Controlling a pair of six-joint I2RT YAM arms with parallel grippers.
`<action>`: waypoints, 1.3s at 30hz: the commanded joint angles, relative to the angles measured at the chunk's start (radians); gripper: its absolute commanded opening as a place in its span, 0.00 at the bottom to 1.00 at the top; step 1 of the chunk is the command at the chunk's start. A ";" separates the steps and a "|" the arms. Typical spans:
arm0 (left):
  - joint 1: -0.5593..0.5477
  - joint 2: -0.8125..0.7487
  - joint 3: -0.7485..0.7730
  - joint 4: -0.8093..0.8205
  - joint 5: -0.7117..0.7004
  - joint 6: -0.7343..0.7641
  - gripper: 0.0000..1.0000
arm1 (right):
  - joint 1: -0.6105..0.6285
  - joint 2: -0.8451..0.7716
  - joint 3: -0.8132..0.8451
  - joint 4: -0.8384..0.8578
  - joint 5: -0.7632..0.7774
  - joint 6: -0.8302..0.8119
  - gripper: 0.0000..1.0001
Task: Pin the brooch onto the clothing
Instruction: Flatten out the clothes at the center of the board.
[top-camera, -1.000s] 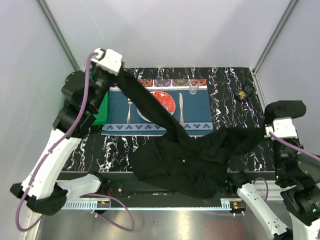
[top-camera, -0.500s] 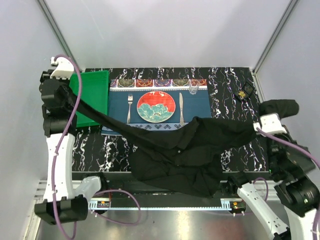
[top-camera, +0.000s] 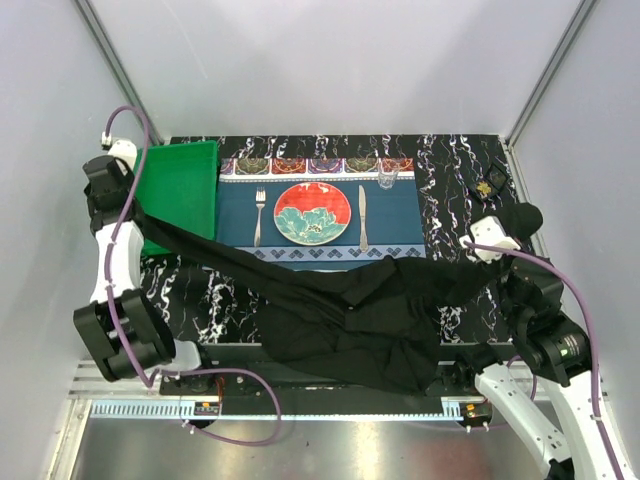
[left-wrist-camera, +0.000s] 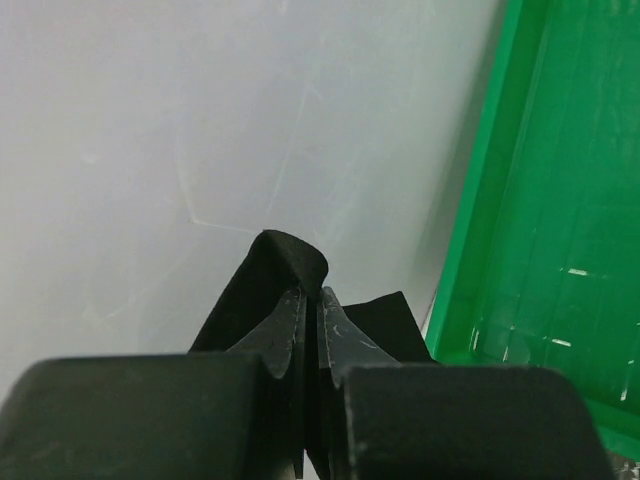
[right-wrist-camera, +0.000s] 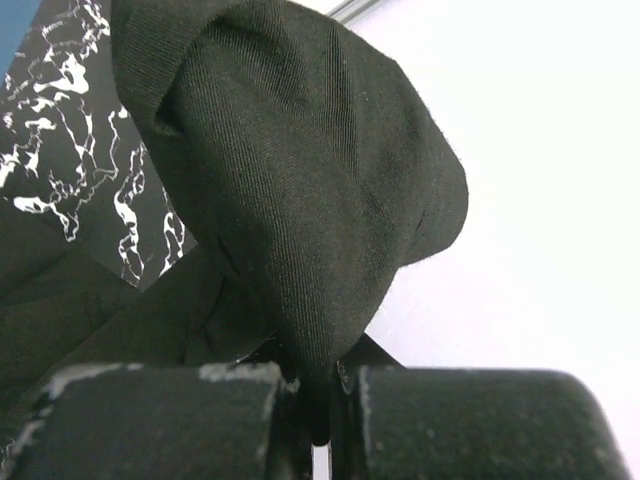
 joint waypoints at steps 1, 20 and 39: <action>0.069 0.075 0.035 0.035 0.021 -0.003 0.00 | -0.004 0.004 0.003 -0.054 0.059 -0.022 0.00; 0.180 0.263 0.138 -0.045 0.063 0.004 0.28 | -0.009 0.243 0.032 -0.476 0.130 0.087 0.14; -0.238 -0.207 0.102 -1.067 1.181 0.728 0.91 | -0.007 0.510 0.371 -0.663 -0.545 0.172 0.93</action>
